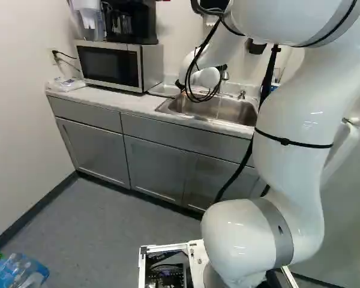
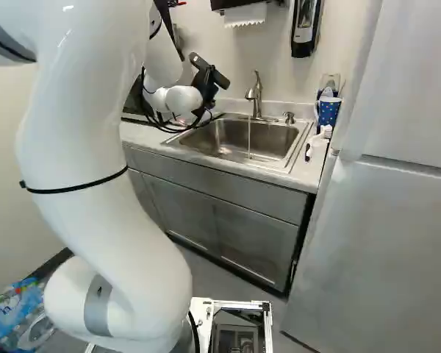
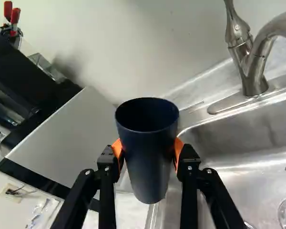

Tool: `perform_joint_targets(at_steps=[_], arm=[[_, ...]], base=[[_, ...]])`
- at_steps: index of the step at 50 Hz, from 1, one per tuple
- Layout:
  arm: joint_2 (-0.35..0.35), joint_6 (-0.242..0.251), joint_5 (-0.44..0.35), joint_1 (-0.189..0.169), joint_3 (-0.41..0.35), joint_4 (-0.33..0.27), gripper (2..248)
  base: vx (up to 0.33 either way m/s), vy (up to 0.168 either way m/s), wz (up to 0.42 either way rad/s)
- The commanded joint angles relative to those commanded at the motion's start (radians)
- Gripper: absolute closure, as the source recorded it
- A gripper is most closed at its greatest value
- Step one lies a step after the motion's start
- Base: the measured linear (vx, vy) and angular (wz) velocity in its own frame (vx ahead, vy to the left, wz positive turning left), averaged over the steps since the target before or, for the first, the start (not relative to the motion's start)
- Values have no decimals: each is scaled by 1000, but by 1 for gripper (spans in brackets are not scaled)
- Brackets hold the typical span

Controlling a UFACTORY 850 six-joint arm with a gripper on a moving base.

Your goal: Rinse the cup and place it in the tray

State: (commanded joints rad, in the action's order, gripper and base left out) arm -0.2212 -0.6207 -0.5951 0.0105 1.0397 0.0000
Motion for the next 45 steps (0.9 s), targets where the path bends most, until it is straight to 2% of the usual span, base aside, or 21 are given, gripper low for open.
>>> perform_joint_targets(at_steps=[45], arm=[[0,474,0,0,0,0,128]], base=[[0,0,0]])
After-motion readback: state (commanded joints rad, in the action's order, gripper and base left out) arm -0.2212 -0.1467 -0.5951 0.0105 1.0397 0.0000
